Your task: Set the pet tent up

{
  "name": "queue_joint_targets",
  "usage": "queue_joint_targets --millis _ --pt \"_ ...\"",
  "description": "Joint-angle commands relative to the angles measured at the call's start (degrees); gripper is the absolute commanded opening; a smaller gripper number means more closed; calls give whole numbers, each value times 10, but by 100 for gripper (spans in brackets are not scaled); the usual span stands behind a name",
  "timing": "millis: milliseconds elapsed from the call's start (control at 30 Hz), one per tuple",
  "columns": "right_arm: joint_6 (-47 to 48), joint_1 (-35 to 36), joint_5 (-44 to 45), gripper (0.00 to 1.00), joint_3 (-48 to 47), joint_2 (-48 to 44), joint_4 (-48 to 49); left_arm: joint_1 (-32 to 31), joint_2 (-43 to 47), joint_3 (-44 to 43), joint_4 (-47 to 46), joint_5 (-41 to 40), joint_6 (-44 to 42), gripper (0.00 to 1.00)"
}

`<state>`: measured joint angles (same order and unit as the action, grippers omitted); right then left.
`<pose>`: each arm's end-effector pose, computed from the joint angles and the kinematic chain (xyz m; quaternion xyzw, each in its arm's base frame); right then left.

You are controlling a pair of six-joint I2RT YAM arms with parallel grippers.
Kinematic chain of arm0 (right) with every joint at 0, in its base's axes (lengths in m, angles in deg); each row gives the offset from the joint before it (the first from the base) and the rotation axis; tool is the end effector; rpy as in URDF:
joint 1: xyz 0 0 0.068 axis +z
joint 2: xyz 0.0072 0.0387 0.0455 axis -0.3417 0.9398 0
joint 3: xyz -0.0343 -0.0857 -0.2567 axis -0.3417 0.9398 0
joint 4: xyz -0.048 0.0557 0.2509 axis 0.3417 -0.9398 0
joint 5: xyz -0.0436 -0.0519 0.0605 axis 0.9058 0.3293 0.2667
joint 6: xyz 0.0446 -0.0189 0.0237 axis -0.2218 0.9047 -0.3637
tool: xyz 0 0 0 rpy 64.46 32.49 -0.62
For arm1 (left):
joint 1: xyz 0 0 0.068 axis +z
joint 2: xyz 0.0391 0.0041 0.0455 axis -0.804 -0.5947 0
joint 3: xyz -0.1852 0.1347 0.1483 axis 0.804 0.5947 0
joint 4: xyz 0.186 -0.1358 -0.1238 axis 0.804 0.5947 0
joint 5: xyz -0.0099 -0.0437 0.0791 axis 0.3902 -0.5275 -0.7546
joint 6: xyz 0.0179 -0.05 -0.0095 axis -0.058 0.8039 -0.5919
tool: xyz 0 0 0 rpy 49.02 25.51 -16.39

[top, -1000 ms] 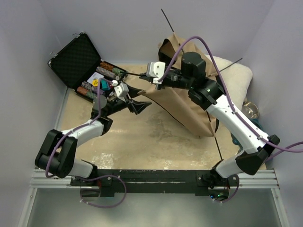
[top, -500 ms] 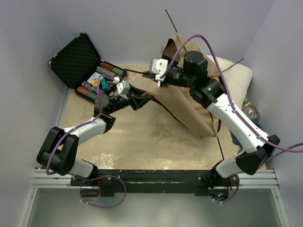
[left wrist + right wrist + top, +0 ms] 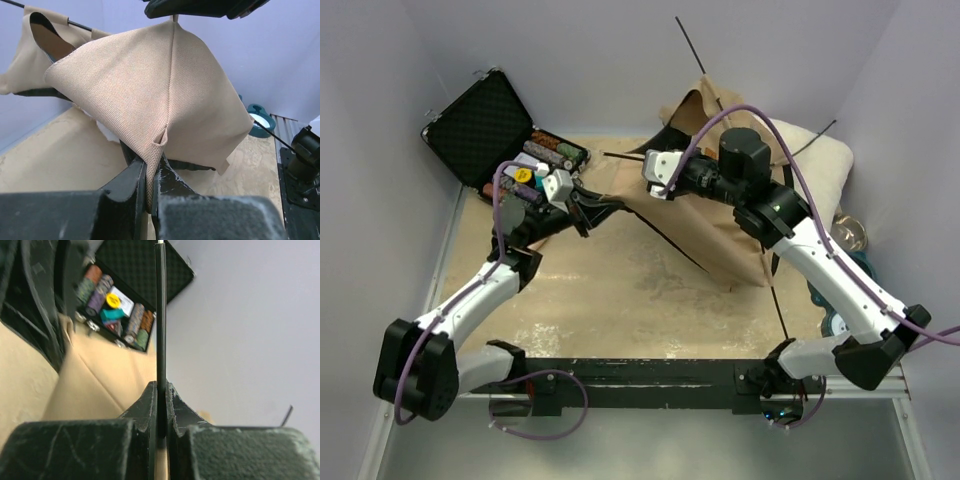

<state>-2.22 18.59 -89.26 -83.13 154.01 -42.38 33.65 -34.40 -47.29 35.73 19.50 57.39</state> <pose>0.2245 0.1956 0.4634 -0.6030 0.4466 0.0772 0.6565 0.2356 -0.1120 0.3185 0.3085 0.5429 -0.4677 0.6256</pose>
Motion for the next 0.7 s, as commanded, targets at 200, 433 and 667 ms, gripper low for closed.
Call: queue_joint_targets --millis 200,433,667 --pt "158 -12 155 0 77 -61 -32 18 84 -65 255 -21 -86 0" --pt "211 21 155 0 141 -89 -39 18 87 -132 387 -37 -152 0" --pt "207 43 181 0 154 -69 -39 16 102 -158 453 -43 -237 0"
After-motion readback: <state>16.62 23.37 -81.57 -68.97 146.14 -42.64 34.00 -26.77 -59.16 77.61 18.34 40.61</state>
